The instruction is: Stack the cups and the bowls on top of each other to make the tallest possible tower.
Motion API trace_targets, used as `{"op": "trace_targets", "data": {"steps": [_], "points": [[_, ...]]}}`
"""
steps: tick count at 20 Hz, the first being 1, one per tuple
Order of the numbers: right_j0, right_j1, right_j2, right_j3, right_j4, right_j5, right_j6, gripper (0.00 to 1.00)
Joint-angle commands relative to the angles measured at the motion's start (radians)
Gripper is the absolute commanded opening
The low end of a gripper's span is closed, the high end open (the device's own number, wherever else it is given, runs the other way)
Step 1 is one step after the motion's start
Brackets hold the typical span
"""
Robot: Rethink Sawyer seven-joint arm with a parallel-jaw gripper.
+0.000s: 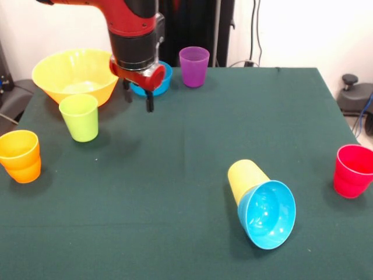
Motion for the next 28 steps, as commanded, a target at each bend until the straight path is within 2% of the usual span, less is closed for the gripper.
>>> {"op": "trace_targets", "data": {"steps": [1,12,19,25,28], "points": [[-0.026,0.023,0.078,0.014,-0.108,0.085,-0.289,1.0],[-0.089,0.027,0.122,0.002,-0.13,0.139,-0.355,1.0],[-0.111,0.012,0.122,0.044,-0.141,0.119,-0.345,1.0],[-0.133,-0.034,0.134,0.093,-0.123,0.154,-0.354,1.0],[-0.138,-0.043,0.137,0.123,-0.132,0.133,-0.336,1.0]]}}
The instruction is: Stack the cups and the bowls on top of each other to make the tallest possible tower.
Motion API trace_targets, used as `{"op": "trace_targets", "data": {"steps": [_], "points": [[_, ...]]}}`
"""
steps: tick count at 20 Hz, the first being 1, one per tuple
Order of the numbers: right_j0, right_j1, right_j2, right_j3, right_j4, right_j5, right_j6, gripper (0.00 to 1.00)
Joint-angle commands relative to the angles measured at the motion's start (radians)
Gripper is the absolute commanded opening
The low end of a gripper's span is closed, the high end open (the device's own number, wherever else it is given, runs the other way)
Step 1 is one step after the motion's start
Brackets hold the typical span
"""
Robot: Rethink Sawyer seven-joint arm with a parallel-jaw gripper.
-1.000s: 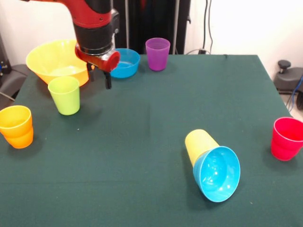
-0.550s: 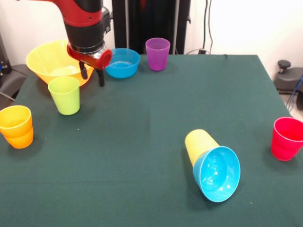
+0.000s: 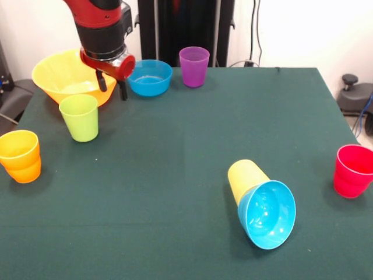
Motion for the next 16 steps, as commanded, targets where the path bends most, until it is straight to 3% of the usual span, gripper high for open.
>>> {"op": "trace_targets", "data": {"steps": [1,8,16], "points": [[0.002,-0.021,0.085,0.1,-0.074,0.065,-0.257,1.0],[-0.024,-0.049,0.151,0.102,-0.034,0.03,-0.234,1.0],[-0.019,0.001,0.161,0.0,-0.1,-0.024,-0.231,1.0]]}}
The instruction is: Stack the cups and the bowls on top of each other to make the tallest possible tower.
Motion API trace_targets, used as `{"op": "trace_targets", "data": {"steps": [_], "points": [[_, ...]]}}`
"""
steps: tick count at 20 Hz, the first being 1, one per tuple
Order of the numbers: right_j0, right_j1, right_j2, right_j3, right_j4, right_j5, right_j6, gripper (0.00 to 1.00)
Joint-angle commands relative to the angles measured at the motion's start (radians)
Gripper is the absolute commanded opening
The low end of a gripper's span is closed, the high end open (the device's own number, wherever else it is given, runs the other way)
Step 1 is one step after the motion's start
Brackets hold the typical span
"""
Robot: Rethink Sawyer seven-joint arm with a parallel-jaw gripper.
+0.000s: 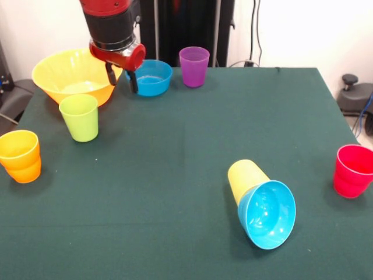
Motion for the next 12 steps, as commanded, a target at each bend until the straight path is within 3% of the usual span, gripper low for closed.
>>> {"op": "trace_targets", "data": {"steps": [1,12], "points": [[0.012,0.048,0.087,-0.071,-0.111,-0.026,-0.236,1.0],[-0.038,0.093,0.124,-0.108,-0.162,-0.016,-0.265,1.0]]}}
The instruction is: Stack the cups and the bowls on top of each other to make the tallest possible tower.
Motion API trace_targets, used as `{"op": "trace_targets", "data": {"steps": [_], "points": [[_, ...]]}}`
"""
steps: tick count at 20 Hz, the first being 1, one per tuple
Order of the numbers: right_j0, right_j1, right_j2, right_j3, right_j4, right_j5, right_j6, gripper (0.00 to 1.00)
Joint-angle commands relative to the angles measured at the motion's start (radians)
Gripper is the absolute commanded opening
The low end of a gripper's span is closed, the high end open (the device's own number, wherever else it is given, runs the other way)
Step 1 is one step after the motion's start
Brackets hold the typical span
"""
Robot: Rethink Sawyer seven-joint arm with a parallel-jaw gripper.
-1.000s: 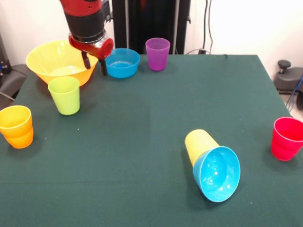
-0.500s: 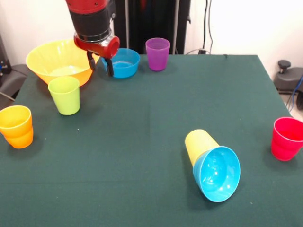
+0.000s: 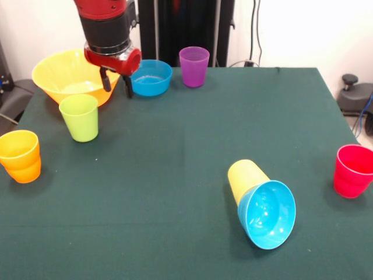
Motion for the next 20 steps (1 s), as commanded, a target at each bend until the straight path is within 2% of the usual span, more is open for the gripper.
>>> {"op": "trace_targets", "data": {"steps": [1,7,20], "points": [[-0.003,0.079,0.079,-0.081,-0.092,-0.015,-0.259,1.0],[-0.005,0.07,0.091,-0.085,-0.103,-0.004,-0.243,1.0],[-0.041,0.104,0.112,-0.13,-0.12,0.008,-0.288,1.0]]}}
